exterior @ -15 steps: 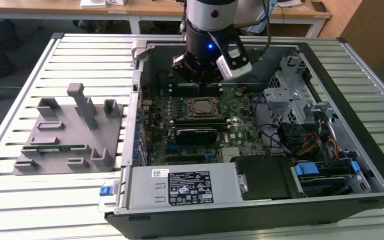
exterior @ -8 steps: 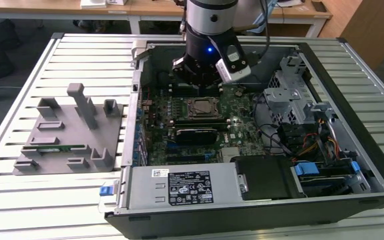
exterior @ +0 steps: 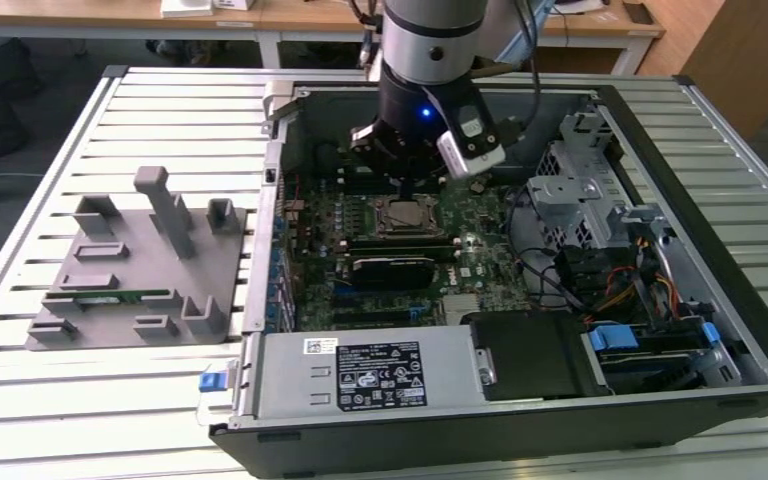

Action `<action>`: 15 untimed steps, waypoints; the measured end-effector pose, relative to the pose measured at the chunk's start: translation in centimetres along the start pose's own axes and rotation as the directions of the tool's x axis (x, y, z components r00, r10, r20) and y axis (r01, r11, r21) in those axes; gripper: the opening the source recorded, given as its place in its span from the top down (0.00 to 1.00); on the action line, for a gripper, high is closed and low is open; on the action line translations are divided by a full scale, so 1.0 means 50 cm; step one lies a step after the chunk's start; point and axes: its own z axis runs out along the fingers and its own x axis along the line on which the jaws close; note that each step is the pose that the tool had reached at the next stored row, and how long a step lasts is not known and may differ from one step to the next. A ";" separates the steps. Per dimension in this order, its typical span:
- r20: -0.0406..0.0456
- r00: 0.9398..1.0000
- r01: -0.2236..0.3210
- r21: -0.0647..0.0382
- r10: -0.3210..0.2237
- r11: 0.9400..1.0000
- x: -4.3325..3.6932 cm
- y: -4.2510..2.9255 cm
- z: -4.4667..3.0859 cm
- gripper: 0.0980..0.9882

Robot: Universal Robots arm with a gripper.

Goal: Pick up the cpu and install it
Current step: 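Install the second cpu locking lever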

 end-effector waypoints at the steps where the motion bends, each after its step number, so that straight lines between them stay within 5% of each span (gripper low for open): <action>1: -0.002 1.000 0.000 0.000 0.000 1.000 -0.001 0.000 0.004 0.99; 15: -0.007 1.000 -0.001 -0.009 0.001 1.000 -0.002 -0.003 0.037 0.99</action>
